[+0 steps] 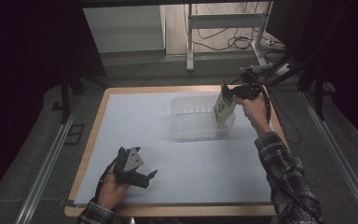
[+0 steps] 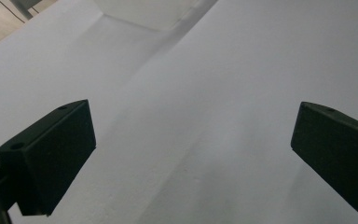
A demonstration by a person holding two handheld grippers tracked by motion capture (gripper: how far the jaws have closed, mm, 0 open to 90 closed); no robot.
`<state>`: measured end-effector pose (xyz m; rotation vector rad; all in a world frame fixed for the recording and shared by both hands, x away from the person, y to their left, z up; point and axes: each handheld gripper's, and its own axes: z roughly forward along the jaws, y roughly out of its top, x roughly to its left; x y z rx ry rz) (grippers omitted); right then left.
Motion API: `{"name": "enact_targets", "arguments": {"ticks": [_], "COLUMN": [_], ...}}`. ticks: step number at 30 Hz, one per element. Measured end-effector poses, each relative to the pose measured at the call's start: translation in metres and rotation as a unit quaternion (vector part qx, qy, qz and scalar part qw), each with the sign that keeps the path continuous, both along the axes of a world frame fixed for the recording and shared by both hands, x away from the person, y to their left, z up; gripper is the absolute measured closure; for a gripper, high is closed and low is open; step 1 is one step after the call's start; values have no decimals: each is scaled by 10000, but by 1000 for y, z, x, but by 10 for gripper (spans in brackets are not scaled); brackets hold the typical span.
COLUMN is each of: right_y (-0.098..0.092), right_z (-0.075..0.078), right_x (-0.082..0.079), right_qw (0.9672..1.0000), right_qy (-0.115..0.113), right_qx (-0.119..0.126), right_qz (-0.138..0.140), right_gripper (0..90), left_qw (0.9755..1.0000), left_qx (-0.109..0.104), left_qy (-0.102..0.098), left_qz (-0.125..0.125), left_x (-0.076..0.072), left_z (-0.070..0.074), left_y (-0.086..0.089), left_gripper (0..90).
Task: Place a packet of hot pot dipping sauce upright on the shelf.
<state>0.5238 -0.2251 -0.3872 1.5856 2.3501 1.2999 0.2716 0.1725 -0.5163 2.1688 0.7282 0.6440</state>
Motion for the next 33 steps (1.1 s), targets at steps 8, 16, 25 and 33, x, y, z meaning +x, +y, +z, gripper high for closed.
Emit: {"name": "enact_targets", "arguments": {"ticks": [8, 16, 25, 33], "right_y": [2, 0, -1, -2], "right_z": [6, 10, 13, 12], "right_x": [-6, -13, -21, -28], "right_qw": [9996, 9990, 9973, 9953], "right_qy": [-254, -380, -625, -816], "right_qx": [-126, -194, -358, -490], "right_qz": [89, 137, 140, 164], "right_gripper": [718, 619, 479, 369], "left_qw": [10000, 10000, 10000, 10000], "left_qx": [6, 36, 37, 22], "left_qy": [-7, -11, -10, -12], "left_qz": [-3, -16, -5, -4], "left_x": [0, 0, 0, 0], "left_z": [0, 0, -1, -1], "left_y": [0, -1, -2, -2], "left_gripper": [0, 0, 0, 0]}}
